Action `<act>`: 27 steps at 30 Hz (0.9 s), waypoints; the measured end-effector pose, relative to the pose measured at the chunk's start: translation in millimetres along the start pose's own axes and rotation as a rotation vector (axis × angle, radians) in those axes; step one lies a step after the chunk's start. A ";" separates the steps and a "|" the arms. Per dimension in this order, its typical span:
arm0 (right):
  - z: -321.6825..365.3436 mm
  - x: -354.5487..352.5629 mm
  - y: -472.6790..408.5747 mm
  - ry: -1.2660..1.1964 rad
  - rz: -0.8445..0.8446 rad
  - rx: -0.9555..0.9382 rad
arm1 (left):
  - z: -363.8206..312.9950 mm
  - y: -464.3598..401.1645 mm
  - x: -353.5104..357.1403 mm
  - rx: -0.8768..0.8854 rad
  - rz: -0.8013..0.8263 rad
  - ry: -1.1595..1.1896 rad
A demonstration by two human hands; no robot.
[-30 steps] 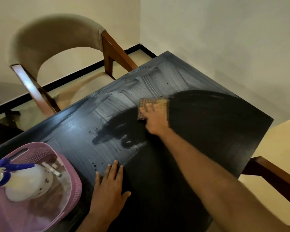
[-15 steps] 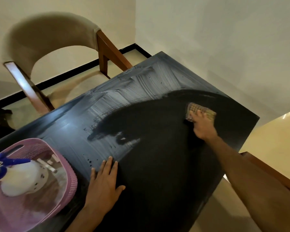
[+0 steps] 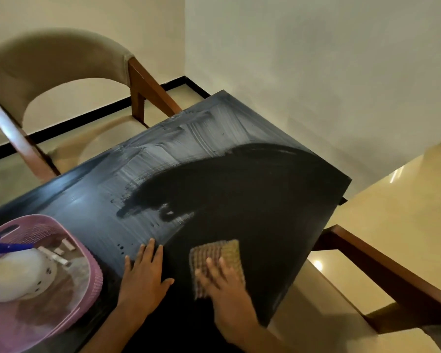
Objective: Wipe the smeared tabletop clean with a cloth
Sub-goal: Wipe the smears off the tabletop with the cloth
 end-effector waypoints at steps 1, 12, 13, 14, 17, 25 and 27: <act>20.3 8.6 5.9 0.023 0.030 -0.104 | -0.2 -0.1 -0.3 0.000 0.005 -0.002; -238.5 -105.1 25.5 0.087 -0.109 0.524 | 5.1 42.3 4.1 -0.060 0.025 -0.021; -263.9 -113.6 28.2 0.059 -0.089 0.618 | 6.9 48.1 6.5 -0.072 0.026 -0.017; -280.7 -113.1 30.0 0.010 -0.060 0.700 | 9.1 54.2 9.2 -0.081 0.027 -0.015; -266.8 -101.4 14.7 -0.009 -0.042 0.762 | 17.5 71.2 21.0 -0.109 0.035 -0.020; 74.6 2.1 -20.7 0.063 0.075 -0.147 | 43.5 111.6 36.1 -0.197 0.028 -0.029; 120.2 31.4 1.2 0.082 0.201 -0.357 | 51.4 124.7 40.6 -0.226 0.022 -0.020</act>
Point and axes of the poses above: each hand's wrist, its own y-axis away from the middle knuckle, its own x-axis out of the palm, z = x × y, the point moved 10 cm from there along -y, towards the middle knuckle, and after that the axes turned 10 degrees about -x, right-handed, at the moved point
